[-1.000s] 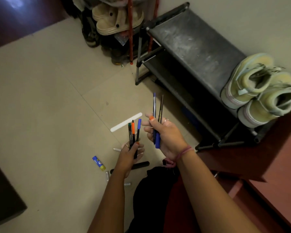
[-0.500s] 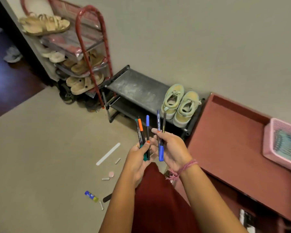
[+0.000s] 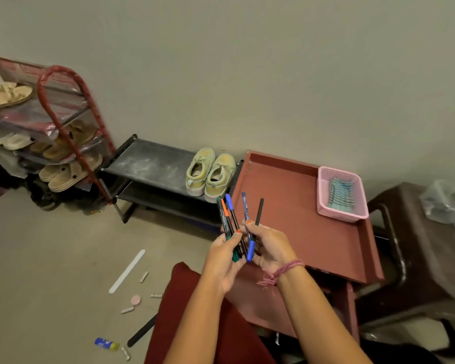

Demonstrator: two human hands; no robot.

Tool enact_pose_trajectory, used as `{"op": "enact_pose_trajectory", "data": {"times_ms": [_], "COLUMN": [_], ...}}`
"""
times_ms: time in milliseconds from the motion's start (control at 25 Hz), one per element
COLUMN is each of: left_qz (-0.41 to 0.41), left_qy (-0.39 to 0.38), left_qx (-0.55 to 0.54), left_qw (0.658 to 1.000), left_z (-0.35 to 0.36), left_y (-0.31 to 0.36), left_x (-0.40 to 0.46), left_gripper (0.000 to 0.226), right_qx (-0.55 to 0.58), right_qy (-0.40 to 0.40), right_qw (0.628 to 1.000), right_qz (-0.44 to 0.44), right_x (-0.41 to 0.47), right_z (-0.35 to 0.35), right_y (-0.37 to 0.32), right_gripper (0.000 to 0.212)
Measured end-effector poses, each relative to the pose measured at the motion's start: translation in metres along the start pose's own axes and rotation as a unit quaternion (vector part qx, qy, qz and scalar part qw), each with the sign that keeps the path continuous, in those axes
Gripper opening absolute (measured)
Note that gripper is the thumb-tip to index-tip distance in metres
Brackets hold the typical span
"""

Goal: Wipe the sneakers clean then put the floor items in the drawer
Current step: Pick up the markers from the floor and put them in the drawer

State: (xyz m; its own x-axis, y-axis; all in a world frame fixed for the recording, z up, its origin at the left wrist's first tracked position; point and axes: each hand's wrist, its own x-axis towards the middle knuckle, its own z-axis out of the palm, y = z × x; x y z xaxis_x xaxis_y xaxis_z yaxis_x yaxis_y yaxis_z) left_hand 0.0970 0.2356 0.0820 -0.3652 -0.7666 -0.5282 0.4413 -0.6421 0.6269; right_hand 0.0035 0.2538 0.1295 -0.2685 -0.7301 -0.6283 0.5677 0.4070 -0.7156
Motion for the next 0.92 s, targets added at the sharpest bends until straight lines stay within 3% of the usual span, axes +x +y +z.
{"op": "enact_pose_trajectory", "data": {"times_ms": [400,560,920], "left_qz": [-0.045,-0.042,-0.067], "left_qy": [-0.034,-0.027,-0.05], "left_qx": [0.098,0.128,0.207], "left_qw": [0.994,0.99,0.975], "left_z": [0.024,0.02,0.0], "left_y": [-0.082,-0.099,-0.113], "left_x": [-0.008,-0.008,0.005], "left_gripper": [0.019,0.016,0.014], "right_qx": [0.04,0.0,0.028], "right_qy": [0.117,0.178,0.19], "right_qw": [0.992,0.984,0.981], "right_qz": [-0.019,-0.015,0.031], "right_x": [-0.003,0.004,0.006], "right_z": [-0.093,-0.108,-0.124], "right_y": [0.03,0.05,0.073], "right_gripper": [0.012,0.012,0.007]}}
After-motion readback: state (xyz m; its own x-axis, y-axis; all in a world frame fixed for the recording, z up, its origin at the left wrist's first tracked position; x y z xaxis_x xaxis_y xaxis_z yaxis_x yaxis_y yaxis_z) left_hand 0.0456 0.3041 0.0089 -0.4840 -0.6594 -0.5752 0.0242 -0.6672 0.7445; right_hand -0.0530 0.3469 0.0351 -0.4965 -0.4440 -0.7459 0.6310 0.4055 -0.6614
